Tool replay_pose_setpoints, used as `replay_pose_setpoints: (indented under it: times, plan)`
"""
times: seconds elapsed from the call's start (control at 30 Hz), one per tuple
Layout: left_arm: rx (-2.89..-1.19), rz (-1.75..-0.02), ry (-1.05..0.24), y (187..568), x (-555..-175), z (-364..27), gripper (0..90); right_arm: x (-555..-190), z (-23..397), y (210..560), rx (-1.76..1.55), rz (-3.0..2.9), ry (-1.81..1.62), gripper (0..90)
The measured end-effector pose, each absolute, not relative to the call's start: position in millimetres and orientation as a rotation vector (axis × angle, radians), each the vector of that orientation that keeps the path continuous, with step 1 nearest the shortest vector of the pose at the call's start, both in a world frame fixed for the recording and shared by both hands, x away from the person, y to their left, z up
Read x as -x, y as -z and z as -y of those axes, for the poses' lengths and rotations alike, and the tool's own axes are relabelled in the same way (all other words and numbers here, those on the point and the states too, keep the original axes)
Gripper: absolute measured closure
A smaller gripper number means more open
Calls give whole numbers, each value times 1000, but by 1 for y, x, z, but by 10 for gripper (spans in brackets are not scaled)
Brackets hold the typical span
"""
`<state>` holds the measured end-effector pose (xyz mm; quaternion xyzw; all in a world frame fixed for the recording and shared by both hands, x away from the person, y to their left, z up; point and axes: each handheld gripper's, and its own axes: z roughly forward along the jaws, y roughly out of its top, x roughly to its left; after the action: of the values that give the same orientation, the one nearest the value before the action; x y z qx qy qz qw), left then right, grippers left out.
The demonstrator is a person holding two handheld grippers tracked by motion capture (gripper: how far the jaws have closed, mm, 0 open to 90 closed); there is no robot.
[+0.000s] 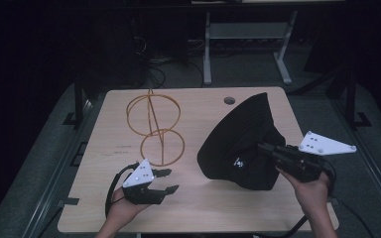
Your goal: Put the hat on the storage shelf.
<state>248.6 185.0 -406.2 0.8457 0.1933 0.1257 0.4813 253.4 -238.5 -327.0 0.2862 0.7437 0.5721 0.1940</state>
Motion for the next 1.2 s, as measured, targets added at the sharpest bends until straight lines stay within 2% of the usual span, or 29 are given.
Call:
replay_pose_setpoints:
  times: [0.43, 1.2]
  plan:
    - [-2065, -473, -327, 411, -248, -185, 391, -260, 233, 303, -759, -2091, -1603, 890]
    - [-2065, -468, -343, 415, -250, -187, 369, -277, 212, 271, -690, -2098, -1627, 890]
